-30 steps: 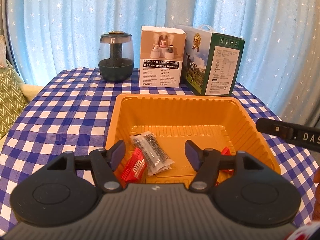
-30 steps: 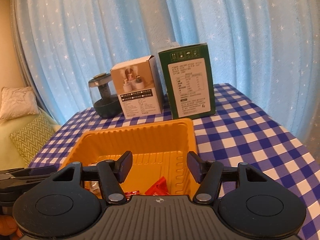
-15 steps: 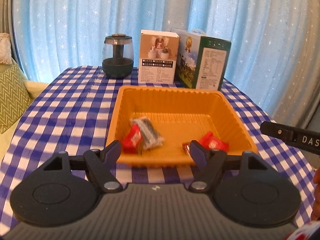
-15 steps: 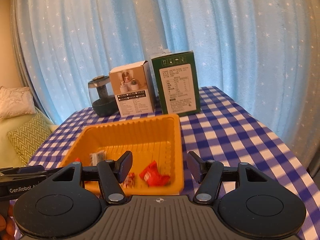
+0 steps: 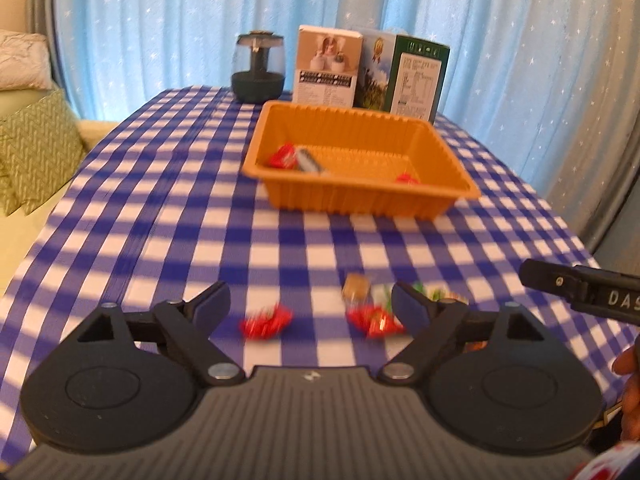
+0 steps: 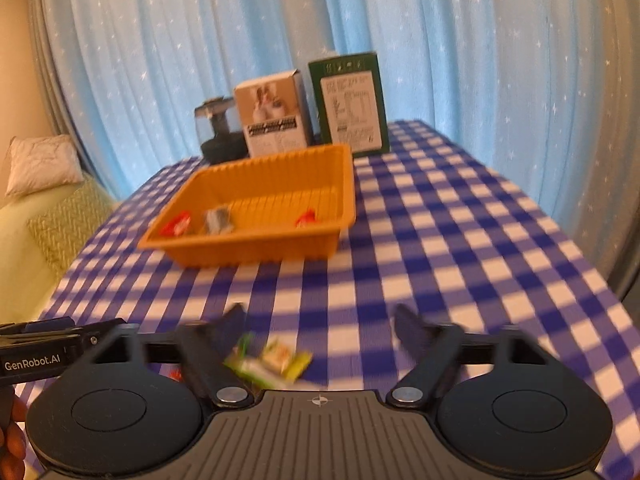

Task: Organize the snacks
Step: 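Withdraw both open tools from the tray back toward the remaining snacks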

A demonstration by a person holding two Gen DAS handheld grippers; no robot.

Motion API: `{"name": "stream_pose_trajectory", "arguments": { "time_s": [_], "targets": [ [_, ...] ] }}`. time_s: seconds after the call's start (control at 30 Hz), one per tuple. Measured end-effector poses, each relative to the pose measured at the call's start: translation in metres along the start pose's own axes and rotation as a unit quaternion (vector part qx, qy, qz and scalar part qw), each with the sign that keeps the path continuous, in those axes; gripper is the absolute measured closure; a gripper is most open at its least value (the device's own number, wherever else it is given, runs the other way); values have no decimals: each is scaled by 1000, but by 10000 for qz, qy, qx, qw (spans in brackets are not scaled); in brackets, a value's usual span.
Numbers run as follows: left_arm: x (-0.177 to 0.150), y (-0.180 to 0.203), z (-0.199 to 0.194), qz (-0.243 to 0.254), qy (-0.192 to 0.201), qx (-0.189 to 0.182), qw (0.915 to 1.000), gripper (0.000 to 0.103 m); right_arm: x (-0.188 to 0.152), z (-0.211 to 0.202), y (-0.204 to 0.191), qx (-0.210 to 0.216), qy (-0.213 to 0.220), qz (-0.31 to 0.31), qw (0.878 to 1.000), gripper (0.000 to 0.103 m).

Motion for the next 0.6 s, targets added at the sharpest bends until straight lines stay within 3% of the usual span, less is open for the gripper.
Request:
{"name": "stream_pose_trajectory", "arguments": {
  "time_s": [0.23,0.6],
  "targets": [
    [-29,-9,-19,67,-179,153,9997,14,-22,-4,-10,8,-194,-507,9985,15],
    [-34,-21,7,424,-281,272,9983,14,-42,14,-16,189,-546,-912,9942,15]
  ]
}}
Point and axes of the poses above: each gripper's, at about its wrist camera, not at the fingertips, and z roughly the way its jaws point, y to its right, x to its top, the point moved 5 cm from there along z, roughly the way its jaws point, and after that the axes turned 8 degrees about y, right-handed, at the moved point
